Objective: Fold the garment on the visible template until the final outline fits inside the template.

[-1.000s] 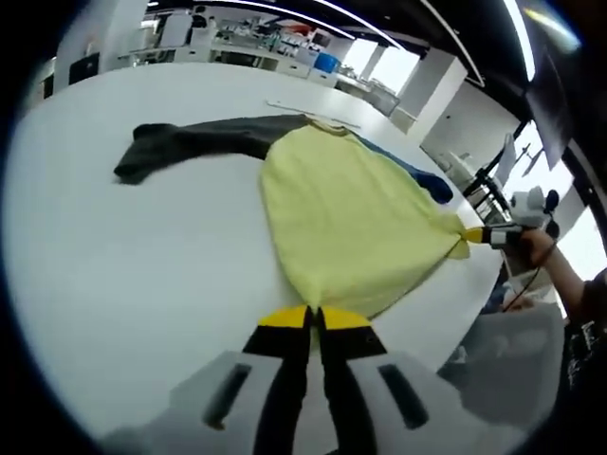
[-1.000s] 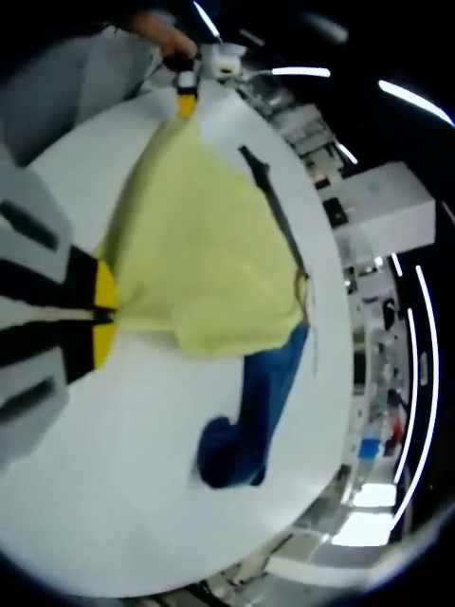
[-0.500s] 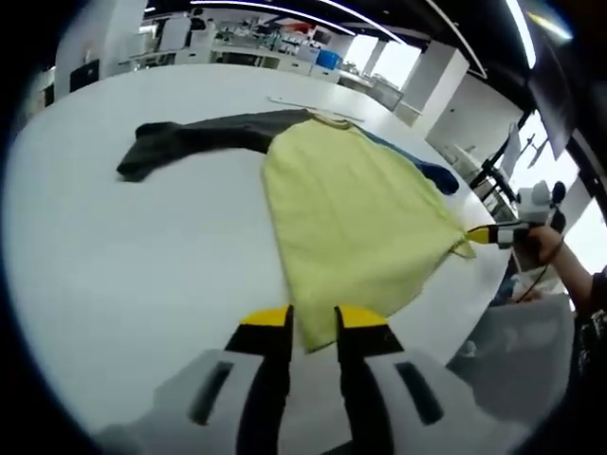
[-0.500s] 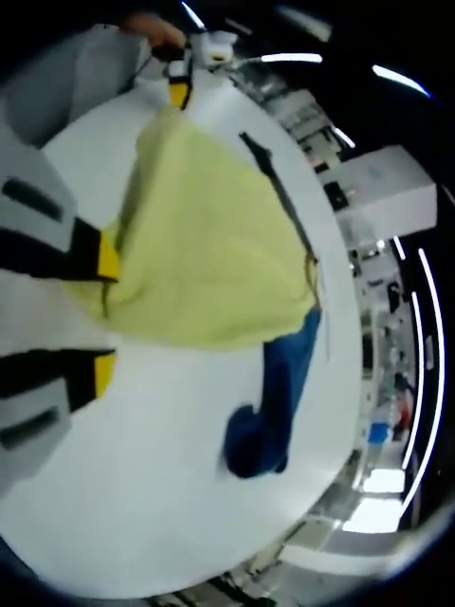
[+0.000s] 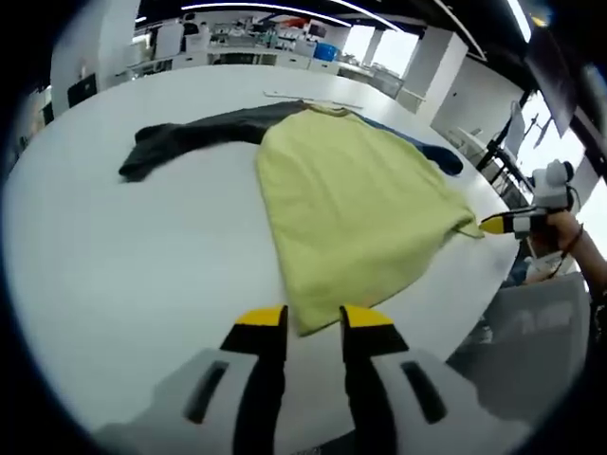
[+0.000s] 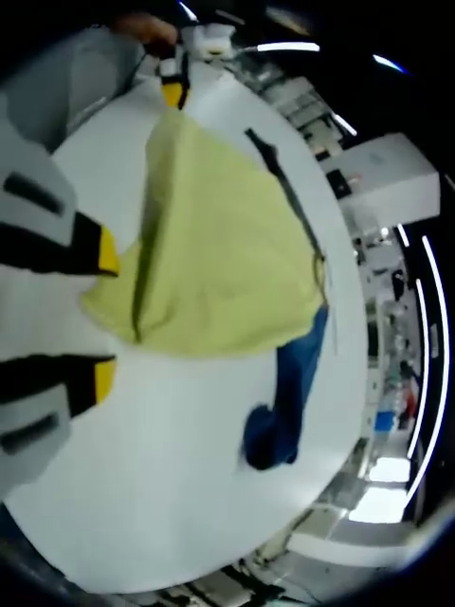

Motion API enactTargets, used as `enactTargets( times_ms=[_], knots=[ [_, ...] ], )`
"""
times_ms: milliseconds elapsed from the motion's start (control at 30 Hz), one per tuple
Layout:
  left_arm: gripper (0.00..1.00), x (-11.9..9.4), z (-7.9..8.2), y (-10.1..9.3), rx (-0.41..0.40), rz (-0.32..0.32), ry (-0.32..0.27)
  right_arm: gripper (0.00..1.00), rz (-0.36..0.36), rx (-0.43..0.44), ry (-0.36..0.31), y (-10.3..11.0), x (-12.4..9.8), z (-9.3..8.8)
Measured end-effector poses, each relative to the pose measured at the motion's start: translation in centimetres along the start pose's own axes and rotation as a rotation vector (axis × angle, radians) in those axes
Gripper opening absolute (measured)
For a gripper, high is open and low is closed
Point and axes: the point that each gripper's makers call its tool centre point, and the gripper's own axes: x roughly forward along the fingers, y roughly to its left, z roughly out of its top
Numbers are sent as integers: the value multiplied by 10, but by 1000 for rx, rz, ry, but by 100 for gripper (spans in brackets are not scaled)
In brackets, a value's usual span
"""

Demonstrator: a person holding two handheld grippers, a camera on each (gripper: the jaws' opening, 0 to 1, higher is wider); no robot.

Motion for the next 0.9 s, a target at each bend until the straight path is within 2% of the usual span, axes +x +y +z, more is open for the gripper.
enactTargets(
  times_ms=[167,300,400,633,800,900],
  knots=[
    [16,2,-2,-2,17,17,14,21,-40,23,22,-1,1,-8],
    [16,4,-6,0,72,44,31,16,-50,49,11,2,0,-7],
    [15,6,-8,3,54,45,37,11,-63,59,4,4,0,-6],
    [13,6,-7,4,26,43,34,8,-65,86,17,9,4,-9],
    [12,7,-6,4,1,42,29,5,-64,107,14,3,7,-9],
    [5,10,-7,6,-32,39,41,3,-65,107,12,0,9,-8]
  ],
)
